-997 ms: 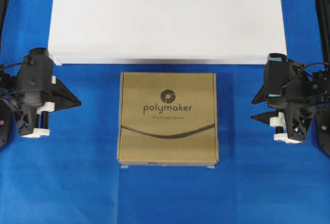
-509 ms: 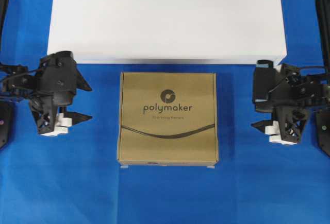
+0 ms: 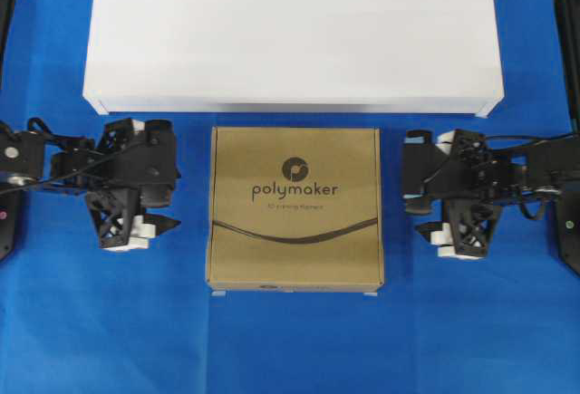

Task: Place the cardboard box on the stand after clamping it between your arms.
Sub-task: 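Move left and right grippers inward to the box's left and right sides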

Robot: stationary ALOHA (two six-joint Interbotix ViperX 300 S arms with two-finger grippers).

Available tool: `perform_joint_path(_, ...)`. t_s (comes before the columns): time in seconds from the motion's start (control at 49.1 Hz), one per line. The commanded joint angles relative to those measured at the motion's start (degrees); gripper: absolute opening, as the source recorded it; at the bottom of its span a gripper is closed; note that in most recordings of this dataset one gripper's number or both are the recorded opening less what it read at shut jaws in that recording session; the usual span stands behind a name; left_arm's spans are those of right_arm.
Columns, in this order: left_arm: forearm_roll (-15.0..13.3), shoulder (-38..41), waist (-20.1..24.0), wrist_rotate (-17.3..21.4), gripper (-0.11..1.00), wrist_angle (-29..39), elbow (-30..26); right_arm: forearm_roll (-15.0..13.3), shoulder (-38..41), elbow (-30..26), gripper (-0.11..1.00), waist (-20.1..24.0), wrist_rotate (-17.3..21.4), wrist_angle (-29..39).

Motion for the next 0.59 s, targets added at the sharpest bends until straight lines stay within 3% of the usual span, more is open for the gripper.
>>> perform_joint_path(0.0,0.1,1.5,0.2,0.1,0.85,-1.2,-1.2,-0.2,1.8,-2.3,0.99,0.0,-1.1,-1.2)
perform_joint_path(0.57,0.1,10.7,0.4,0.3,0.84,-3.8,-6.8,-0.2,11.5,-7.4,0.99,-1.1,-1.7,-8.0)
